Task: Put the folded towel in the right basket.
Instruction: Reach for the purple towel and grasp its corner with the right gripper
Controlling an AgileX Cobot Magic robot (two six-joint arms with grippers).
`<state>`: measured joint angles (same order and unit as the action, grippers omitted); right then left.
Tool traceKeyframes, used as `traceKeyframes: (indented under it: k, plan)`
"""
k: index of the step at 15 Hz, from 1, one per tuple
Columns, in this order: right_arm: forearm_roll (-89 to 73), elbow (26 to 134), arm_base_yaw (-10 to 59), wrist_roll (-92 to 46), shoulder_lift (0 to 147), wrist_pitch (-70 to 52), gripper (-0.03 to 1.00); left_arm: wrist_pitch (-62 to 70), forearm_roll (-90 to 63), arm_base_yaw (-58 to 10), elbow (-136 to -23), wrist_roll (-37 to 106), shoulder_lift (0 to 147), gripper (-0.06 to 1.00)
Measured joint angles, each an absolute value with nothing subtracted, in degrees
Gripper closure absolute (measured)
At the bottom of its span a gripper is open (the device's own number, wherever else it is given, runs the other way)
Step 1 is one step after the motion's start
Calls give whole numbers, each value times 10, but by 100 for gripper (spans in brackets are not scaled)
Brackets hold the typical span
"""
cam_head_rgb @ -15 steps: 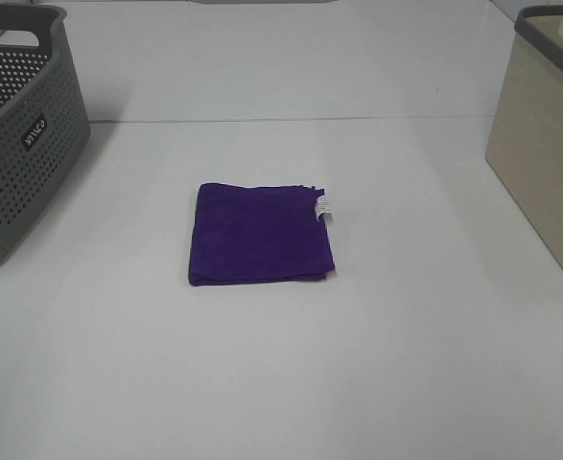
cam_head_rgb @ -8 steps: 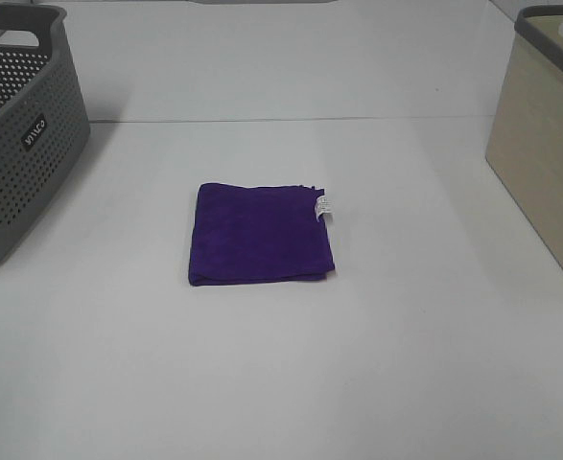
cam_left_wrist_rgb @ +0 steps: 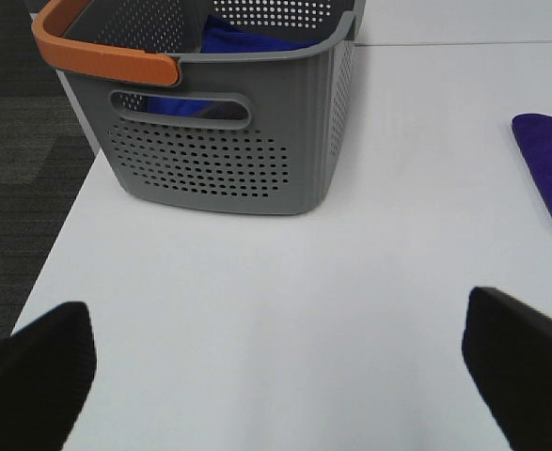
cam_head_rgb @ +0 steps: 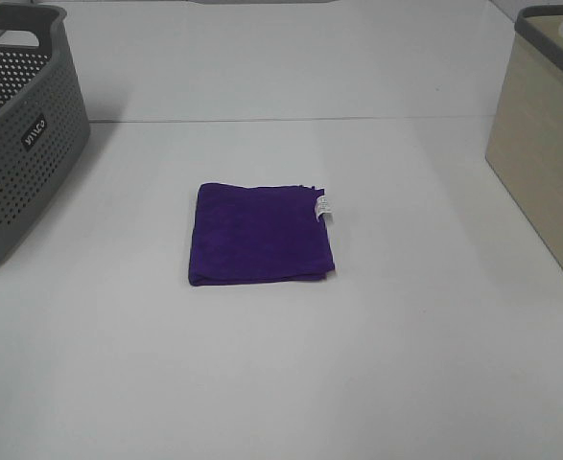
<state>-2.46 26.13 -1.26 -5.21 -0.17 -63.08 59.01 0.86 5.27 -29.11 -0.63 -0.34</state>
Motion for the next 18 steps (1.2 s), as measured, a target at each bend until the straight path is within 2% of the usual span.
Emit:
traceKeyframes:
  k: [18]
  plan:
    - [-25,261,-13,-52,-2,-631,-2,590,9,53,-291,-6,-3,-4]
